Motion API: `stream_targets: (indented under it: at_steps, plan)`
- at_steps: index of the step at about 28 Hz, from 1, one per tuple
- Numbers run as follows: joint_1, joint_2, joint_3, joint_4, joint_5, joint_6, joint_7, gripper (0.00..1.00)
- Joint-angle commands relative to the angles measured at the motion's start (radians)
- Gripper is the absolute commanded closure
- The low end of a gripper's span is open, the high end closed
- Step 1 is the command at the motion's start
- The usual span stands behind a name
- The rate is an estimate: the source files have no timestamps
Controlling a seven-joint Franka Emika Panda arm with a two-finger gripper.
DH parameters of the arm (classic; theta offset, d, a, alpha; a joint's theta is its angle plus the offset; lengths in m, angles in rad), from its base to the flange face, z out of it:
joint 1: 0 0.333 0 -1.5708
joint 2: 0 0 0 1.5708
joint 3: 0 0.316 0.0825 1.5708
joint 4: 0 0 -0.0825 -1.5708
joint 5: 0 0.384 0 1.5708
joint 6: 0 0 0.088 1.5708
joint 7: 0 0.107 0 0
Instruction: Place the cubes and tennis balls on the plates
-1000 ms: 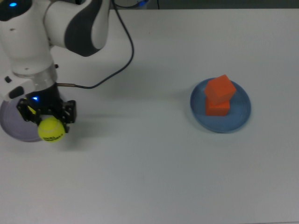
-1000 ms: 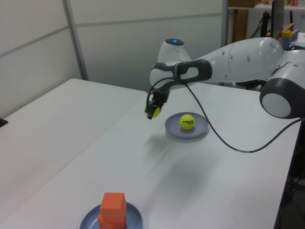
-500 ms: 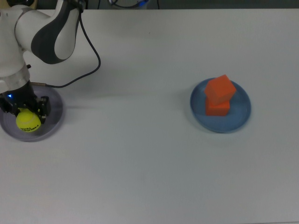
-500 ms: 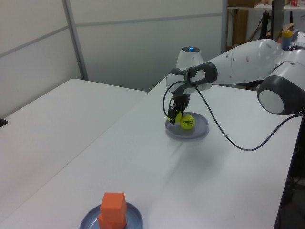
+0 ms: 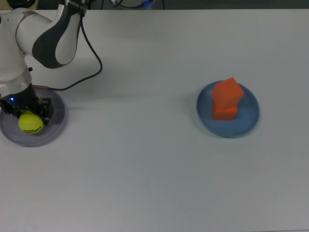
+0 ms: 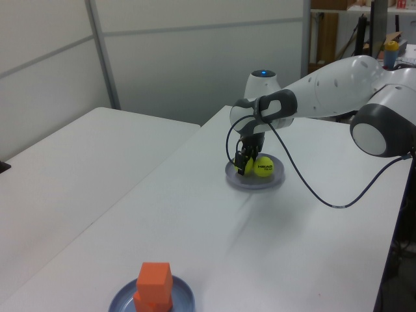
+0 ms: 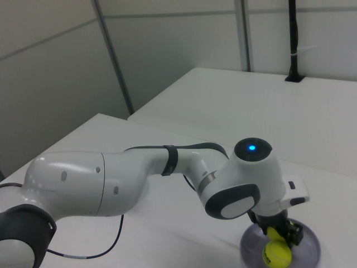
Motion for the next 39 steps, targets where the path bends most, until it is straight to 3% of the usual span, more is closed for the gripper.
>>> stream_targets:
  at_steps: [1,7,14,17,18,19,25,29,39]
  plan:
    - [0.019,-0.054,-0.039,-0.008,-0.014,-0.082,0.021,0.0]
    - [0.022,-0.173,-0.051,0.023,-0.014,-0.208,0.04,0.0]
    - [0.039,-0.335,-0.041,0.07,-0.017,-0.449,0.228,0.0]
    - [0.062,-0.381,-0.036,0.072,-0.051,-0.513,0.322,0.0]
    - [0.069,-0.398,-0.029,0.072,-0.07,-0.53,0.349,0.0]
    - [0.074,-0.427,0.008,0.072,-0.115,-0.558,0.398,0.0]
    - [0.066,-0.493,0.161,0.076,-0.251,-0.639,0.52,0.0]
    - [0.065,-0.533,0.209,0.075,-0.261,-0.658,0.557,0.0]
    - [0.065,-0.59,0.231,0.064,-0.262,-0.713,0.558,0.0]
